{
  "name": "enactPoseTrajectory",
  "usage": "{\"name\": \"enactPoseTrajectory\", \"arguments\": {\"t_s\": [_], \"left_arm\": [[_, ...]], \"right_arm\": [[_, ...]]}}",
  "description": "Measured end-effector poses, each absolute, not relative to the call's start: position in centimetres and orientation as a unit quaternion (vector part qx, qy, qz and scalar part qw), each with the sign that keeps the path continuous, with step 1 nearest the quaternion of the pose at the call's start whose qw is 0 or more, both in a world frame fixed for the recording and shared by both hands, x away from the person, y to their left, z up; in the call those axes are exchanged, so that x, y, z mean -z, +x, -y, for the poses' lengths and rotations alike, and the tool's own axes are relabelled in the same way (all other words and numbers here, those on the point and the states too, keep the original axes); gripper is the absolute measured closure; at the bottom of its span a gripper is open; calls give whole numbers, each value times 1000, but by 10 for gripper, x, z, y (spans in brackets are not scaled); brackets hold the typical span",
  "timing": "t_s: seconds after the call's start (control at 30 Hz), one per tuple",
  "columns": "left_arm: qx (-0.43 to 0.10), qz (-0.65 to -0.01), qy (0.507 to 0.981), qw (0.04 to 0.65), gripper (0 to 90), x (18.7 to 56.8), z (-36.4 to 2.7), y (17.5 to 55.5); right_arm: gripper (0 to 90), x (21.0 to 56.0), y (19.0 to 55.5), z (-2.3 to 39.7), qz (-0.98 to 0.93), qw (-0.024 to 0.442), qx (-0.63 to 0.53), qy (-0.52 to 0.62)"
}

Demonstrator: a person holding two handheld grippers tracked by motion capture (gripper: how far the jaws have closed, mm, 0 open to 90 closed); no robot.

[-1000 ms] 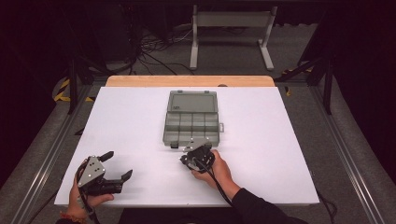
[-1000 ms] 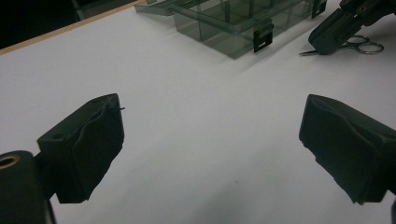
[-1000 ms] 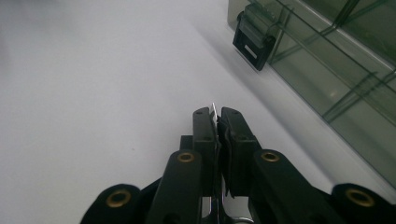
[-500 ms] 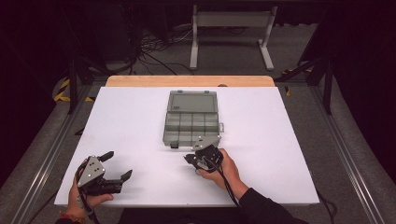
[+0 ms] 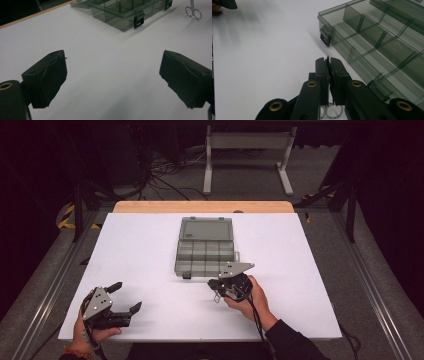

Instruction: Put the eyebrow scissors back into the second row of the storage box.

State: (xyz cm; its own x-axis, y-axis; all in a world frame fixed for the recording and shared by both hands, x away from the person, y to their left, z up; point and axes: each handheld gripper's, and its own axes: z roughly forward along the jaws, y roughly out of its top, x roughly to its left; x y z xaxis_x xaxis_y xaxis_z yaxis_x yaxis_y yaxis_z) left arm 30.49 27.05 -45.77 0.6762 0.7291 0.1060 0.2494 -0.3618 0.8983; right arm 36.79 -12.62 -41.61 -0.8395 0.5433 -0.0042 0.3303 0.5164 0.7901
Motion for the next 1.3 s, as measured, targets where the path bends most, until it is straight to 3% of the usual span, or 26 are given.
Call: {"name": "enactPoseTrajectory", "arguments": {"t_s": [1.3], "left_arm": [[-248,-312,787,471,83,459,-271,305]], "right_arm": [[862,365,375,166,-811,171,-494,262]]}}
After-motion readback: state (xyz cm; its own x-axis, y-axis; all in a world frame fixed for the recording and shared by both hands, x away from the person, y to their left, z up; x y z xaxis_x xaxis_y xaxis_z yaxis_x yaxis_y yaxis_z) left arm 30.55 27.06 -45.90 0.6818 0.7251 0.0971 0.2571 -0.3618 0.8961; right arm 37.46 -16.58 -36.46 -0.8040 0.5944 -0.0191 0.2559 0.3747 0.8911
